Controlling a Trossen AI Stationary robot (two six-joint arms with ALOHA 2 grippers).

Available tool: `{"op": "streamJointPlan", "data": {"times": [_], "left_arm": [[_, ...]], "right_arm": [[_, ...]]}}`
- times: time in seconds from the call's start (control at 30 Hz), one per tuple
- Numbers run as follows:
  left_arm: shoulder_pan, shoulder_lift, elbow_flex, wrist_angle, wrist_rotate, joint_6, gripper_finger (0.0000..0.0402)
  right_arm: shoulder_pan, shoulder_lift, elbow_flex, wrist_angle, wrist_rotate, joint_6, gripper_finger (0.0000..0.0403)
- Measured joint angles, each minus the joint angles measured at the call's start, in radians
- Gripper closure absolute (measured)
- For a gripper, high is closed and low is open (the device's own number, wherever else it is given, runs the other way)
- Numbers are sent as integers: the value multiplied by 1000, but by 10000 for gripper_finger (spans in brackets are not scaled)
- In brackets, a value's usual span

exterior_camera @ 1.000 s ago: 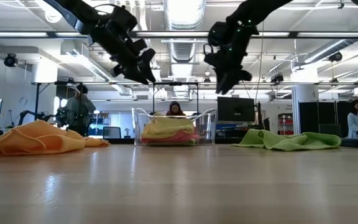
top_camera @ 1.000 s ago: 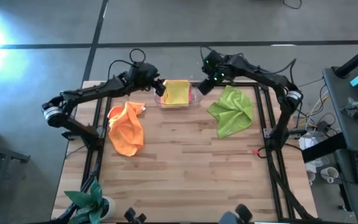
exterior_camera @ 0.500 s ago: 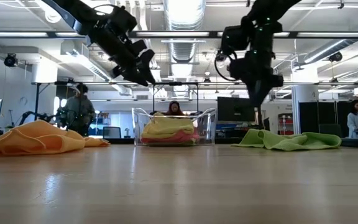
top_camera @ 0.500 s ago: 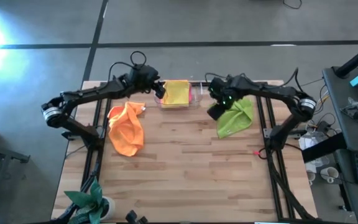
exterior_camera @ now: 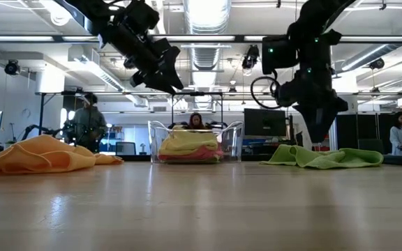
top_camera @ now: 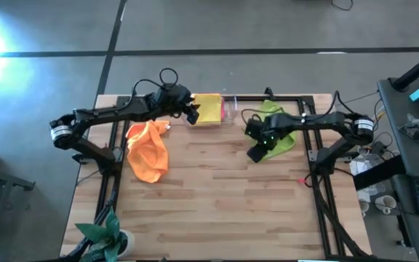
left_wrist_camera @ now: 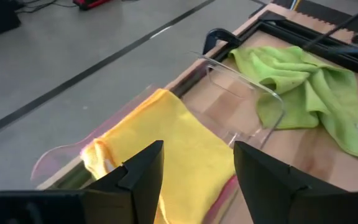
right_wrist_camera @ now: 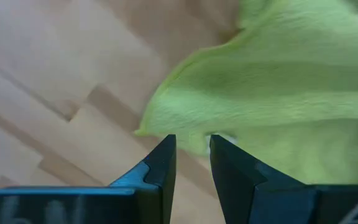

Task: Fold microfiber towels
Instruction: Fold the green microfiber cloth

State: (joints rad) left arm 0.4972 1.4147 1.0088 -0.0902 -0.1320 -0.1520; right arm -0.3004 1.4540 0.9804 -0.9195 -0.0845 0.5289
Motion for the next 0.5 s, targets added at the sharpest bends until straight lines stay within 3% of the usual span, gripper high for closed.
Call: {"op": "streamJointPlan", "data": {"times": [0.27, 0.5], "left_arm": [[-49, 0, 0, -3, -5, -4, 222], [-70, 0, 0, -7, -7, -53, 222]], "right_arm": [[119, 4, -71, 245, 5, 24, 314], [142, 26, -119, 266, 123, 71, 314]]}}
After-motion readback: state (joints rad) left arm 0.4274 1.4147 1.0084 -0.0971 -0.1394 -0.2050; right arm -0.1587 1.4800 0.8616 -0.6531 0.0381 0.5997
